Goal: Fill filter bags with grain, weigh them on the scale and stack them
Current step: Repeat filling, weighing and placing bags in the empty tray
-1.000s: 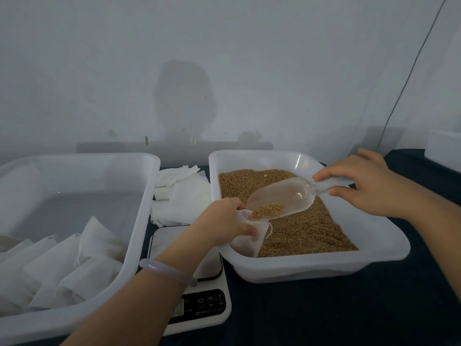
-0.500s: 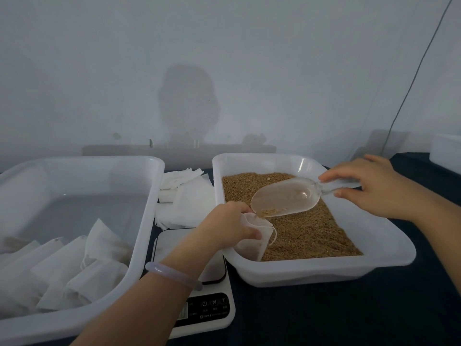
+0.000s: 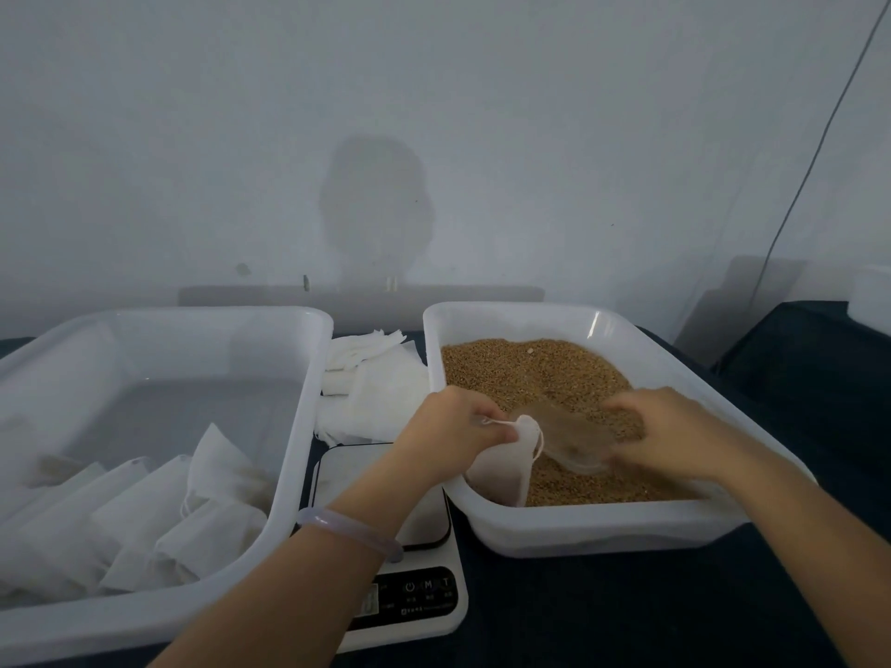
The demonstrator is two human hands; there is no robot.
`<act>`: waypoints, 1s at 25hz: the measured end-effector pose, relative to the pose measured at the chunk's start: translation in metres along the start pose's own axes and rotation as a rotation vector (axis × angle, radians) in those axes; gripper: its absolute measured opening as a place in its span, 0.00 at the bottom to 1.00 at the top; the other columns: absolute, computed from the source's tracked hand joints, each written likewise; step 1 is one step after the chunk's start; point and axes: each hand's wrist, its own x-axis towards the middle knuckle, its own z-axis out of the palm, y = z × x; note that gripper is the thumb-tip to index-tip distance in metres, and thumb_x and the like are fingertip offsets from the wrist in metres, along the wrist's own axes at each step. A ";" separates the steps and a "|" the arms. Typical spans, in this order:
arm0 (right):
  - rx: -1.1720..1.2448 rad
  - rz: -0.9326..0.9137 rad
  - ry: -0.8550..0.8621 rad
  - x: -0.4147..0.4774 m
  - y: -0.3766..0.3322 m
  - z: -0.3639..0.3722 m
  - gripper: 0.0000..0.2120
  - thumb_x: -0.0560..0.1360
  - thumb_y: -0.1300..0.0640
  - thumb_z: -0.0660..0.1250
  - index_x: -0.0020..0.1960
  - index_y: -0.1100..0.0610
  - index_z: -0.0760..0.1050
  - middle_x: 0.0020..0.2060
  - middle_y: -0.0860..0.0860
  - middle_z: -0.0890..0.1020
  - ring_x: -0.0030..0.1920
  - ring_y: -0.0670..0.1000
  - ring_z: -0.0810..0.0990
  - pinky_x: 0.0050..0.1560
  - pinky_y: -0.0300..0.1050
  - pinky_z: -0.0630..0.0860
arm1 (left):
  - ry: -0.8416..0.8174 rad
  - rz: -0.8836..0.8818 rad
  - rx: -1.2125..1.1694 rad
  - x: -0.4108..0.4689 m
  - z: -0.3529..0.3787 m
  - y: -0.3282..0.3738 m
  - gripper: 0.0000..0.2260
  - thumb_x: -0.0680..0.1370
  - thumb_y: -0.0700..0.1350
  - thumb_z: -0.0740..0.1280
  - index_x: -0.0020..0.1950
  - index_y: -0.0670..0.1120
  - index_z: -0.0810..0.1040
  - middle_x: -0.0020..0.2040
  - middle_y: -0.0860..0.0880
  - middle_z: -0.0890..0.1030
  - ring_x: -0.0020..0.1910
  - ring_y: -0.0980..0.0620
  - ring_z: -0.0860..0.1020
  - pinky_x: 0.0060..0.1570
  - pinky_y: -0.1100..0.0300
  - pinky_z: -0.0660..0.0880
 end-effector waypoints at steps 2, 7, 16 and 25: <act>0.341 -0.090 -0.033 -0.002 -0.028 -0.004 0.36 0.59 0.34 0.72 0.64 0.44 0.72 0.57 0.34 0.76 0.54 0.35 0.75 0.55 0.38 0.73 | 0.068 0.046 0.017 0.000 -0.004 0.006 0.10 0.73 0.53 0.71 0.49 0.49 0.84 0.53 0.53 0.82 0.59 0.54 0.75 0.61 0.57 0.67; 0.646 -0.270 0.141 0.002 -0.082 -0.008 0.04 0.71 0.48 0.70 0.41 0.39 0.80 0.37 0.43 0.83 0.36 0.42 0.80 0.36 0.36 0.75 | 0.211 0.118 -0.140 -0.001 -0.028 0.028 0.08 0.68 0.54 0.75 0.35 0.54 0.79 0.31 0.61 0.79 0.32 0.65 0.74 0.29 0.73 0.66; 0.530 -0.417 0.011 0.023 -0.151 0.003 0.08 0.71 0.50 0.72 0.38 0.54 0.79 0.31 0.52 0.81 0.31 0.43 0.76 0.34 0.35 0.69 | 0.201 -0.004 0.118 -0.031 -0.103 -0.032 0.19 0.65 0.46 0.78 0.23 0.50 0.70 0.20 0.56 0.66 0.22 0.59 0.63 0.23 0.68 0.59; -0.131 -0.406 -0.123 0.046 -0.186 0.038 0.14 0.70 0.52 0.65 0.28 0.51 0.67 0.27 0.45 0.71 0.32 0.43 0.68 0.49 0.46 0.59 | -0.120 -0.009 0.694 -0.035 -0.088 -0.057 0.11 0.71 0.54 0.72 0.50 0.53 0.83 0.48 0.56 0.81 0.50 0.54 0.76 0.52 0.63 0.58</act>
